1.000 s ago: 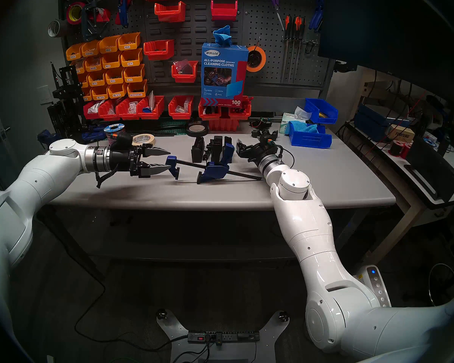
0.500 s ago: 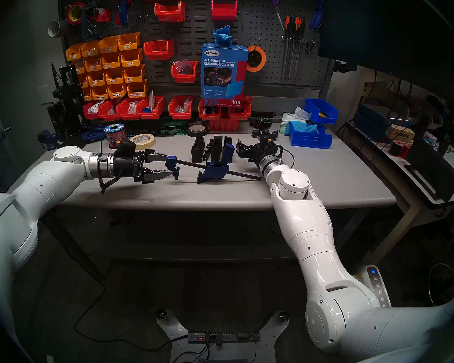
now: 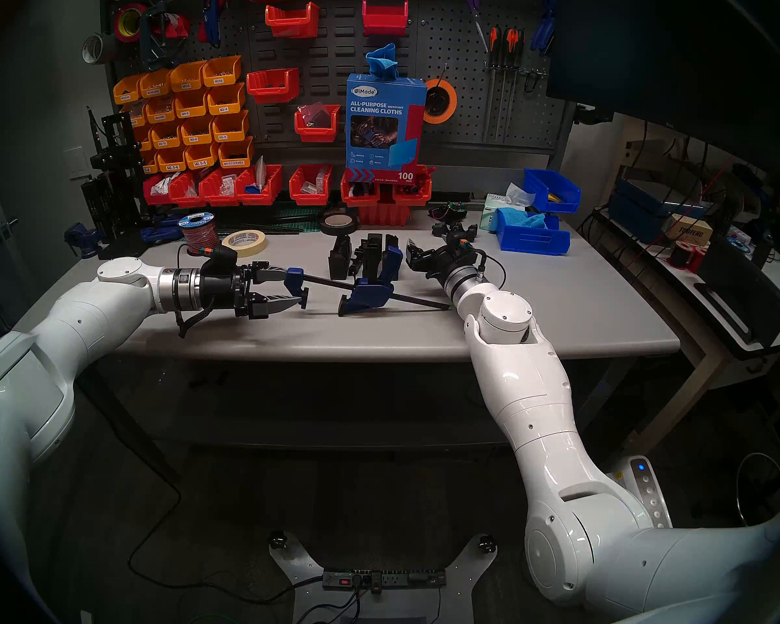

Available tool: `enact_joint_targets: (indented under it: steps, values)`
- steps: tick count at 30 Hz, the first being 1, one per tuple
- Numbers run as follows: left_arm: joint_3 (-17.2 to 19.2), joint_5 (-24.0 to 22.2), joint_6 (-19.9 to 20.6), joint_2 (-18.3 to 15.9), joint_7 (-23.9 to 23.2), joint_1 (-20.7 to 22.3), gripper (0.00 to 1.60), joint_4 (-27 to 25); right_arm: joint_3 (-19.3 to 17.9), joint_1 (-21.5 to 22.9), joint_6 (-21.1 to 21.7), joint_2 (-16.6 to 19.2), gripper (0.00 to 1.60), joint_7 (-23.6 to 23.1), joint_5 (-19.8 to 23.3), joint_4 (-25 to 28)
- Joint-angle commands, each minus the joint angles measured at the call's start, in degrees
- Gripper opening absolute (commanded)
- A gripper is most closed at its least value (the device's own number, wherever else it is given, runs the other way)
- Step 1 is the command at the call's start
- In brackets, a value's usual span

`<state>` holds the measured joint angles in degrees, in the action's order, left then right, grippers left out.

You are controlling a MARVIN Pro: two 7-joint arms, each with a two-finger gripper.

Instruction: Clamp the two 3D printed pieces together with the clamp

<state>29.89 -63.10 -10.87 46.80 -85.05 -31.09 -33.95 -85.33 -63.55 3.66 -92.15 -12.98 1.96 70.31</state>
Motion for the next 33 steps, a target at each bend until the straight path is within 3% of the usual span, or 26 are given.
enact_joint_targets:
  steps: [1,33]
  values:
    - [0.5,-1.4,-0.3,0.9,0.0,2.5,1.60,0.6,-0.1,1.9,-0.4,0.0,1.60,-0.1,0.0,2.1]
    - [0.5,-1.7,-2.0,4.7,0.0,4.1,1.60,5.3,-0.1,1.9,-0.4,0.0,1.60,-0.1,0.0,2.1]
